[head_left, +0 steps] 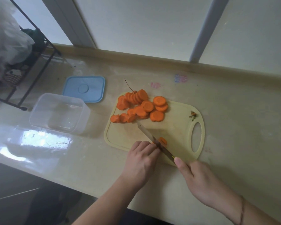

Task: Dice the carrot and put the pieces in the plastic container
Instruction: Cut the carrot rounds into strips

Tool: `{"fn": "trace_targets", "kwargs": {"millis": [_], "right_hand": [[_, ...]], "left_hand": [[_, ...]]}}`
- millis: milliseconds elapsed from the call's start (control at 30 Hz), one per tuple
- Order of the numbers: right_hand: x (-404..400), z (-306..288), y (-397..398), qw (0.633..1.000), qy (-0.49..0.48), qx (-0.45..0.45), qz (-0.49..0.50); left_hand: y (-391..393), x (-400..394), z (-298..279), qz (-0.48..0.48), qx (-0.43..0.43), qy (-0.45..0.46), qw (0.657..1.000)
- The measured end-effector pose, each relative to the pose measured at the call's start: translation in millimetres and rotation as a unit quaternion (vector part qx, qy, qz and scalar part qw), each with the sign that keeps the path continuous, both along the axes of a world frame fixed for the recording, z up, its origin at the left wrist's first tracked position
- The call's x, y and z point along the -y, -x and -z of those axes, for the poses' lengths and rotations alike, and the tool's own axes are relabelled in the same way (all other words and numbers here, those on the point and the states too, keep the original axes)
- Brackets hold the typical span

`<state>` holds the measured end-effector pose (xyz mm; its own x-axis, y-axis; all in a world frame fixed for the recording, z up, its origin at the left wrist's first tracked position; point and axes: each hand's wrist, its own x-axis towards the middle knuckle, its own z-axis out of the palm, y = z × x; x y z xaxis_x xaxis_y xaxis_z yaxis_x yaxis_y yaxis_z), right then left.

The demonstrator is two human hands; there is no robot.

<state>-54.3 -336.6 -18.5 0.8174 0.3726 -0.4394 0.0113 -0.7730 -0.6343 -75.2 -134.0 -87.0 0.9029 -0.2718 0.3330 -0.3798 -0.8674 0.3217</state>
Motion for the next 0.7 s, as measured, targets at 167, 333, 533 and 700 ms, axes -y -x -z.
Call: {"fn": "trace_targets", "kwargs": {"millis": [167, 333, 533, 700], "right_hand": [[18, -3, 11, 1.0, 0.009, 0.002, -0.002], [28, 5, 13, 1.0, 0.014, 0.02, -0.01], [17, 2, 14, 0.999, 0.042, 0.024, 0.005], [-21, 15, -3, 0.996, 0.051, 0.061, -0.026]], "left_hand": [[4, -4, 4, 0.021, 0.007, -0.004, 1.0], [5, -7, 8, 0.034, 0.005, 0.01, 0.999], [5, -7, 12, 0.04, 0.004, 0.022, 0.999], [5, -6, 11, 0.046, 0.013, 0.034, 0.998]]}}
